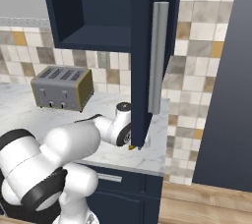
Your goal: Pick the banana, avocado from the counter and place them in the cabinet. Then close the cabinet.
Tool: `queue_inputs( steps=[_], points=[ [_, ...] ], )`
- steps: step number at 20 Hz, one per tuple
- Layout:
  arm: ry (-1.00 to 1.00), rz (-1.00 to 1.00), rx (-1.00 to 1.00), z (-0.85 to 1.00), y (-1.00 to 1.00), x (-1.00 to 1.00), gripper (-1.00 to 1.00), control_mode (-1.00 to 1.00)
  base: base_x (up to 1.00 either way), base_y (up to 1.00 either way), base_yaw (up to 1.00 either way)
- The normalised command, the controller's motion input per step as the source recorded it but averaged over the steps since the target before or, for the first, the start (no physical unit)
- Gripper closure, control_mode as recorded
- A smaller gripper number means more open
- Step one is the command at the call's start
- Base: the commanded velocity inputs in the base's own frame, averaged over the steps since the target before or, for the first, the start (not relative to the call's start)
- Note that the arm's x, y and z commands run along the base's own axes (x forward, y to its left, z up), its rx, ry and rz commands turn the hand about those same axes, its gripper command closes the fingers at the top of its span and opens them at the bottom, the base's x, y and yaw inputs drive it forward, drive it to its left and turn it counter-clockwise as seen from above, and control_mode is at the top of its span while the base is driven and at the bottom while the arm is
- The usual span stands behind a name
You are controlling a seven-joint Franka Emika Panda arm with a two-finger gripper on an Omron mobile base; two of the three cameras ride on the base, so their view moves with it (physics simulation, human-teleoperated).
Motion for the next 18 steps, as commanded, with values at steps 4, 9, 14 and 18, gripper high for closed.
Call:
queue_inputs(
  steps=[4,9,14,18],
  points=[
    [0.00,0.00,0.00,-0.39,-0.12,0.19,-1.00,-1.00,0.00,0.00,0.00],
    [-0.01,0.00,0.00,-0.22,-0.15,0.35,-1.00,-1.00,0.00,0.00,0.00],
    [-0.03,0.00,0.00,-0.04,-0.16,0.33,-1.00,-1.00,0.00,0.00,0.00],
    [-0.01,0.00,0.00,-0.11,-0.06,0.31,-1.00,-1.00,0.00,0.00,0.00]
  ],
)
